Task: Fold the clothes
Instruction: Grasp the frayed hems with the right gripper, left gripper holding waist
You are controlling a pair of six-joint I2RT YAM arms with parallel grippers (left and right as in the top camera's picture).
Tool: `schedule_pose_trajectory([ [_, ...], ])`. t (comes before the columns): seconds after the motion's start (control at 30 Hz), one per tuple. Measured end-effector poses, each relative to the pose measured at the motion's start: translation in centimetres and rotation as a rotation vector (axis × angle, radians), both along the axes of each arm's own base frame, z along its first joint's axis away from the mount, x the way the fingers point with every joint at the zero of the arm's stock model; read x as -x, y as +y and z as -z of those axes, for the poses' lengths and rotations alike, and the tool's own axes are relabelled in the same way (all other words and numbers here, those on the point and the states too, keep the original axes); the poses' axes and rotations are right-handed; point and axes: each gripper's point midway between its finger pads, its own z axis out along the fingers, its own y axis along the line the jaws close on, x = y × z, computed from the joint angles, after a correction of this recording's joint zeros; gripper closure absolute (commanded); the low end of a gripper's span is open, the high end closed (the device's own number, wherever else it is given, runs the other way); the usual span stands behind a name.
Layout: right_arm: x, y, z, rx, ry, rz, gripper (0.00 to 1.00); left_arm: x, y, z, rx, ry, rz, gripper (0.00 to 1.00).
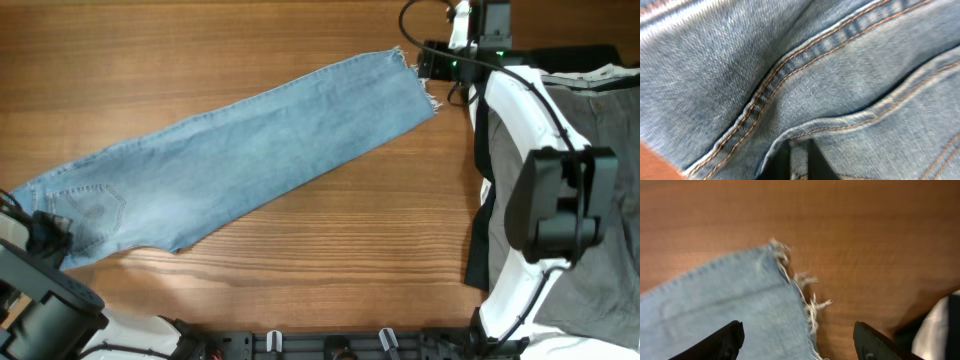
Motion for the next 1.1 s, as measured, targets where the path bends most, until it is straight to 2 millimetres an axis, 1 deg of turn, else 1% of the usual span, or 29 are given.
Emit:
schedule_pose_trajectory([
  [0.03,0.4,0.4,1.2,-0.018,0.034,-0.013,0.26,-0.2,0.4,-0.6,-0.007,0.004,0.016,0.62],
  [0.1,1.2,0.9,3.3,-0.041,0.099,-0.029,0.29,-1.0,0.9,-1.6,-0.009,-0.013,0.054,0.56],
  [0.17,2.1,1.3,5.4,-0.055,0.161,-0.050,0.29,-2.6,1.2,-3.3,-0.006,-0.052,0.101,0.54],
  [0.2,2.3,1.4,6.0,-0.056,0.176,-0.064,0.29,-3.2,1.3,-4.1,-0.003,-0.066,0.121,0.53],
  [0.37,3.2,1.5,7.6,-0.048,0.224,-0.091,0.29,-6.1,0.2,-7.0,0.022,-0.113,0.217,0.52],
  [0.47,3.3,1.5,7.7,-0.039,0.224,-0.107,0.29,-6.9,-1.3,-7.1,0.050,-0.110,0.262,0.52],
  [0.5,3.3,1.5,7.7,-0.032,0.221,-0.120,0.33,-7.1,-1.7,-7.1,0.055,-0.108,0.272,0.52],
  [0.53,3.2,1.5,7.7,-0.020,0.211,-0.142,0.41,-7.5,-2.1,-7.1,0.059,-0.108,0.290,0.52],
  [0.57,3.2,1.5,7.7,-0.009,0.206,-0.162,0.52,-7.7,-2.5,-7.1,0.062,-0.109,0.301,0.52],
  [0.6,3.2,1.5,7.9,0.000,0.205,-0.178,0.57,-8.0,-2.7,-7.1,0.062,-0.109,0.312,0.52],
  [0.67,3.4,1.8,8.1,-0.002,0.202,-0.216,0.89,-8.3,-3.1,-7.1,0.063,-0.109,0.326,0.52],
  [0.7,3.7,2.4,8.2,-0.023,0.205,-0.257,0.96,-8.4,-3.3,-7.1,0.064,-0.108,0.332,0.52],
  [0.73,3.8,2.5,8.2,-0.030,0.205,-0.266,0.96,-8.6,-3.5,-7.1,0.065,-0.108,0.340,0.52],
  [0.83,3.9,2.7,8.2,-0.044,0.210,-0.270,0.95,-8.3,-3.9,-7.0,0.080,-0.096,0.340,0.52],
  [0.87,3.9,2.8,8.1,-0.045,0.209,-0.269,0.88,-8.3,-3.9,-6.9,0.083,-0.094,0.340,0.52],
  [0.9,3.8,2.8,8.0,-0.046,0.208,-0.267,0.71,-8.3,-3.9,-7.0,0.082,-0.094,0.340,0.52],
  [0.93,3.6,2.8,7.4,-0.050,0.199,-0.265,0.68,-8.2,-3.9,-6.9,0.084,-0.093,0.340,0.52],
  [0.97,3.3,2.9,6.6,-0.052,0.179,-0.264,0.96,-8.2,-4.0,-6.9,0.086,-0.092,0.340,0.51],
  [1.0,2.9,2.9,5.1,-0.051,0.146,-0.263,0.96,-8.2,-4.0,-6.9,0.086,-0.092,0.340,0.51],
  [1.03,2.4,2.9,3.3,-0.047,0.105,-0.265,0.96,-8.2,-4.0,-6.9,0.086,-0.092,0.340,0.51],
  [1.07,2.1,3.1,2.1,-0.054,0.082,-0.266,0.96,-8.2,-4.0,-6.9,0.087,-0.091,0.340,0.52],
  [1.1,2.0,3.3,1.3,-0.063,0.068,-0.272,0.96,-8.2,-4.0,-6.9,0.087,-0.091,0.340,0.51],
])
